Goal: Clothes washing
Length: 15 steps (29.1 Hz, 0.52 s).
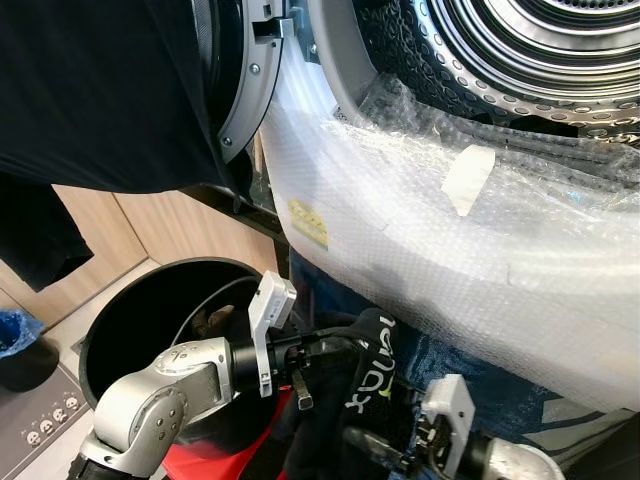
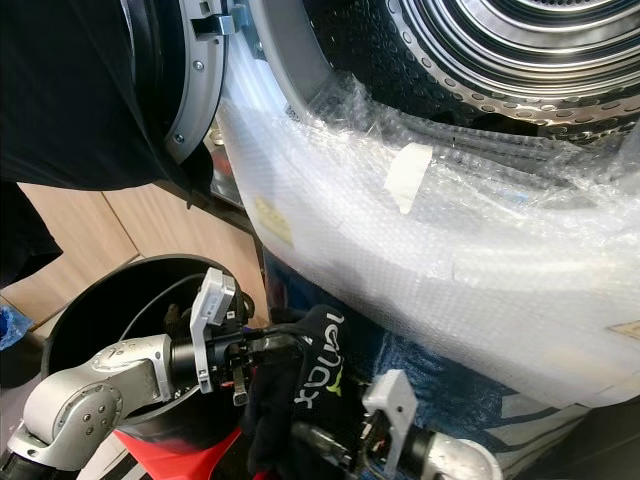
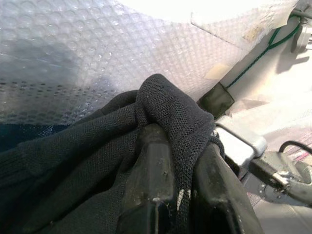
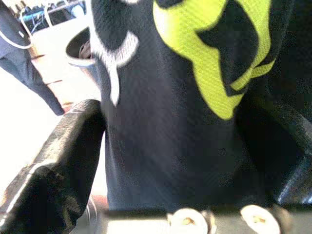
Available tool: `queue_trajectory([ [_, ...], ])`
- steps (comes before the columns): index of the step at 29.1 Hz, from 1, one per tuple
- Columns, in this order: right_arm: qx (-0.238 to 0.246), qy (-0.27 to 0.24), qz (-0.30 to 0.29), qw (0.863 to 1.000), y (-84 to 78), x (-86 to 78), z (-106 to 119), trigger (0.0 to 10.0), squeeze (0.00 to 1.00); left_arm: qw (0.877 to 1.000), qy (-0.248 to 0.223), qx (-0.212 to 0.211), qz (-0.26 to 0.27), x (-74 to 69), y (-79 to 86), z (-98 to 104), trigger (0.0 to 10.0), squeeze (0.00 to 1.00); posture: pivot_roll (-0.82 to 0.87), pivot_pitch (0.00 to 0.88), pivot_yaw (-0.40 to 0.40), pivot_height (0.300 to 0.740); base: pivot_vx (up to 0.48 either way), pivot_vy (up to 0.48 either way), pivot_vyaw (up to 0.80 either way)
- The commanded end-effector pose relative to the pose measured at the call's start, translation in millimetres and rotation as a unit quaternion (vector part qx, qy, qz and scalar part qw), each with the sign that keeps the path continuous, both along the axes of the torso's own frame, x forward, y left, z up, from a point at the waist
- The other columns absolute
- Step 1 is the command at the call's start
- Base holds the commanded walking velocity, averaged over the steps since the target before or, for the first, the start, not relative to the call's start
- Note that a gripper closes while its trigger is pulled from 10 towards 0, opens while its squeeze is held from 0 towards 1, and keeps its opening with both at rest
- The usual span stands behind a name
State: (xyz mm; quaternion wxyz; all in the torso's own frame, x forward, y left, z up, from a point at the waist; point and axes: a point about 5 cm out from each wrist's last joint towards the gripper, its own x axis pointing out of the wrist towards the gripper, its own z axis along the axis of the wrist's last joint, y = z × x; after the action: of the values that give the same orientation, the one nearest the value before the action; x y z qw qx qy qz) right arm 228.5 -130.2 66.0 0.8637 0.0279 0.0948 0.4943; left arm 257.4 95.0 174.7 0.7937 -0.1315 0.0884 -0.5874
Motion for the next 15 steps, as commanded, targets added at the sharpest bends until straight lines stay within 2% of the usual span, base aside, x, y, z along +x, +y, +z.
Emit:
queue_trajectory([
  [1, -0.009, 0.005, 0.002, 1.000, 6.1, 0.3, -6.2, 10.0, 0.00, 1.000, -0.014, -0.010, -0.012, -3.0, -1.8, 5.4, 0.0, 0.00, 0.15, 0.098, 0.075, 0.740, 0.000, 0.000, 0.00],
  [6, -0.014, 0.010, -0.024, 1.000, 14.7, 9.8, -13.8, 10.0, 0.00, 1.000, -0.016, -0.016, -0.009, -3.6, -2.5, 6.7, 0.0, 0.00, 0.16, 0.097, 0.070, 0.740, 0.000, 0.000, 0.00],
  [11, -0.038, 0.015, -0.058, 0.997, 14.8, 18.7, -23.2, 10.0, 0.00, 1.000, -0.018, -0.020, -0.010, -5.0, -3.1, 9.4, 0.0, 0.00, 0.16, 0.097, 0.070, 0.740, 0.000, 0.000, 0.00],
  [15, -0.031, 0.015, -0.069, 0.997, 16.3, 20.8, -23.3, 10.0, 0.00, 1.000, -0.020, -0.022, -0.009, -3.8, -3.1, 10.8, 0.0, 0.00, 0.16, 0.104, 0.070, 0.740, 0.000, 0.000, 0.00],
])
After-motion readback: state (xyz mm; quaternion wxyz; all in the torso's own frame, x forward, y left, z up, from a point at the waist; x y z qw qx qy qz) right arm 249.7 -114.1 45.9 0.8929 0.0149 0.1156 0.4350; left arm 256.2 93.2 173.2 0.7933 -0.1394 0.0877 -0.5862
